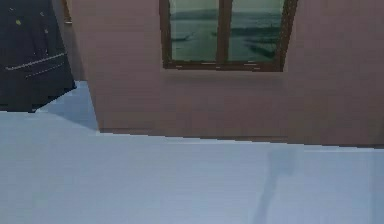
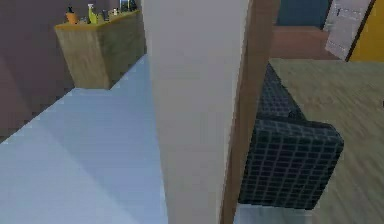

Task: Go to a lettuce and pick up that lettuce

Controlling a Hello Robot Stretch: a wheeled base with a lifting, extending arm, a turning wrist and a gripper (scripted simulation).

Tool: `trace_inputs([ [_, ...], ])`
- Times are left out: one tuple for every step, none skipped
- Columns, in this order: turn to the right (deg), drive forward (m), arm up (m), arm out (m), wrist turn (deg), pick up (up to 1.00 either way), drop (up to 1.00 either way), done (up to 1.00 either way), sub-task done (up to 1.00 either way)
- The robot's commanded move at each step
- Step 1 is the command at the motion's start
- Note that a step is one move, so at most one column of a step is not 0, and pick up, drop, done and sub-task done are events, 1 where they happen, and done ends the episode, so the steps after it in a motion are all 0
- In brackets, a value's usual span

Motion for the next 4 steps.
trace_inputs([
  [39.0, 0.0, 0.0, 0.0, 0.0, 0.0, 0.0, 0.0, 0.0],
  [0.0, 0.7, 0.0, 0.0, 0.0, 0.0, 0.0, 0.0, 0.0],
  [45.0, 0.0, 0.0, 0.0, 0.0, 0.0, 0.0, 0.0, 0.0],
  [3.0, 0.0, 0.0, 0.0, 0.0, 0.0, 0.0, 0.0, 0.0],
])
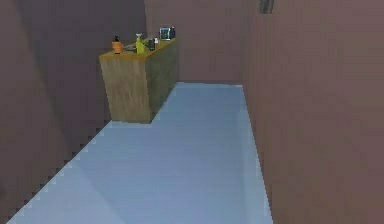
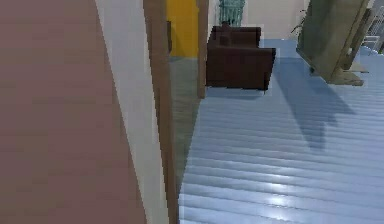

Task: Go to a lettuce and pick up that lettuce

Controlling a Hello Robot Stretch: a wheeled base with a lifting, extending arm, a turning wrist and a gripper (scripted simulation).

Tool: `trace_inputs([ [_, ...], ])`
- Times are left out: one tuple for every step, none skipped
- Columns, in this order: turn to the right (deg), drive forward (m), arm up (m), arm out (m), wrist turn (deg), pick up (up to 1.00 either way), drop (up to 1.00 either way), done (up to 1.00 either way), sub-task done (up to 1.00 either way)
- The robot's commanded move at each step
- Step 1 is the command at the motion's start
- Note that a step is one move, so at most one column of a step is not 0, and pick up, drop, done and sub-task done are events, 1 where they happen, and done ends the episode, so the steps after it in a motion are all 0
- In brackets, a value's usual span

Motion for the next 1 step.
trace_inputs([
  [-45.0, 0.0, 0.0, 0.0, 0.0, 0.0, 0.0, 0.0, 0.0],
])
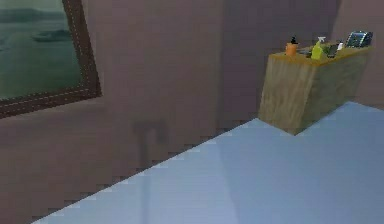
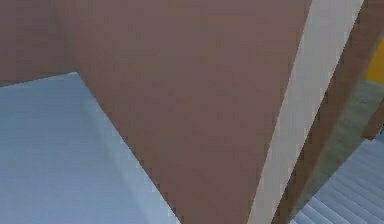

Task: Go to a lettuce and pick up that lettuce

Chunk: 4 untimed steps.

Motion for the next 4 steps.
trace_inputs([
  [-45.0, 0.0, 0.0, 0.0, 0.0, 0.0, 0.0, 0.0, 0.0],
  [-45.0, 0.0, 0.0, 0.0, 0.0, 0.0, 0.0, 0.0, 0.0],
  [0.0, 0.05, 0.0, 0.0, 0.0, 0.0, 0.0, 0.0, 0.0],
  [45.0, 0.0, 0.0, 0.0, 0.0, 0.0, 0.0, 0.0, 0.0],
])
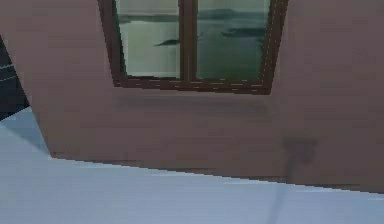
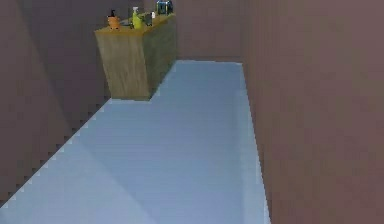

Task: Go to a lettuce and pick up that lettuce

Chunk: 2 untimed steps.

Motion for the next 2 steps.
trace_inputs([
  [27.0, 0.0, 0.0, 0.0, 0.0, 0.0, 0.0, 0.0, 0.0],
  [0.0, 0.1, 0.0, 0.0, 0.0, 0.0, 0.0, 0.0, 0.0],
])
